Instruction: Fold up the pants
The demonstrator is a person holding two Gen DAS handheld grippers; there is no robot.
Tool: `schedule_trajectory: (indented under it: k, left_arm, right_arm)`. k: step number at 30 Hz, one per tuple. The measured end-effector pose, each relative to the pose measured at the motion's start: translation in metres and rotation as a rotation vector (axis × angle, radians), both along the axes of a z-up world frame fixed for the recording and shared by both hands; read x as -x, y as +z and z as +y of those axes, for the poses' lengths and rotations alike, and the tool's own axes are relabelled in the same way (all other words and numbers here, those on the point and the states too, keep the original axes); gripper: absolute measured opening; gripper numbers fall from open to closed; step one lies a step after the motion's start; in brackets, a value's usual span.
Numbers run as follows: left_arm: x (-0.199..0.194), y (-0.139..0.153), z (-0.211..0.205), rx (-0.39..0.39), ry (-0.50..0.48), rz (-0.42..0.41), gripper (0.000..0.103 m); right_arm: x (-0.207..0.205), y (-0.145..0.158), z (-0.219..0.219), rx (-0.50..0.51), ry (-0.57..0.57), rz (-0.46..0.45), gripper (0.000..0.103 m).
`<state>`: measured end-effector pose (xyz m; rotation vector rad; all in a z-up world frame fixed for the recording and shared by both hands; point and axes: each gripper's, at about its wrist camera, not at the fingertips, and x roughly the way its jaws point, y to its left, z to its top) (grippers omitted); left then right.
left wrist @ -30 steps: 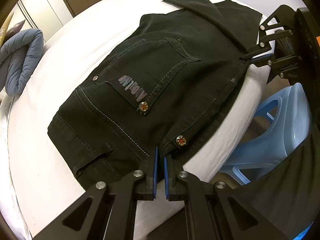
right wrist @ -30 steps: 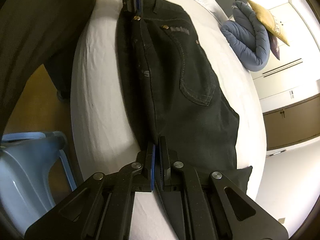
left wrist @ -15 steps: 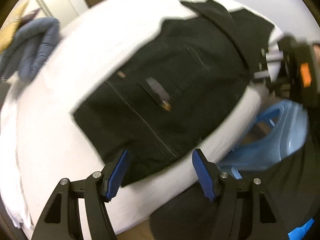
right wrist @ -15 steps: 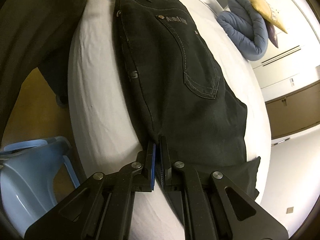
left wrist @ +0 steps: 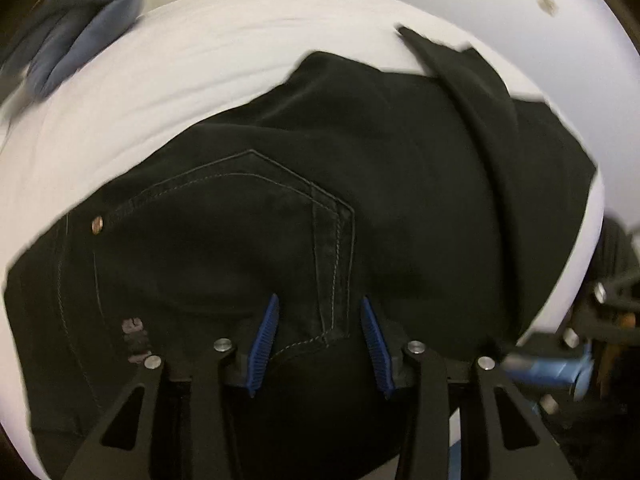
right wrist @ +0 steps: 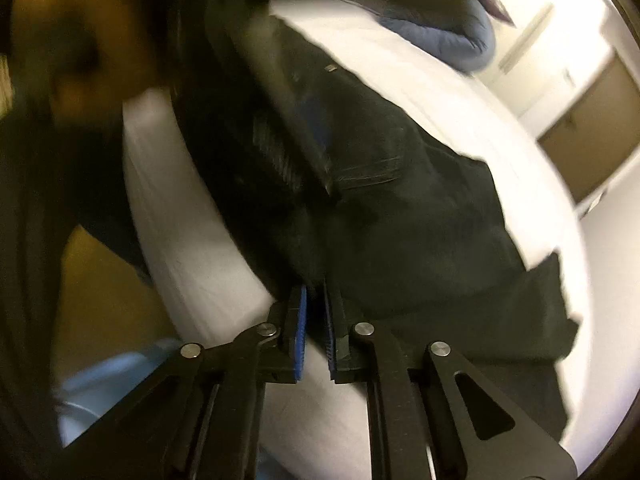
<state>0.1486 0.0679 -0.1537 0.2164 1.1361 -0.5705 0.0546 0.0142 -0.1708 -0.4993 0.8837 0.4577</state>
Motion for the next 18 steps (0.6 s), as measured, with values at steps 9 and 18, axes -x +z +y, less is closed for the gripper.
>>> schedule_trajectory:
  k: [9,18]
  left_arm:
    - [-0.003,-0.008,0.000,0.017,0.051,0.023,0.045]
    - [-0.004,-0.006,-0.005,0.028,0.097,0.013,0.045]
  right_arm:
    - [-0.099,0.080,-0.213,-0.770,-0.635,0.059,0.080]
    - [-0.305,0.068,-0.316,-0.336,-1.034,0.284,0.081]
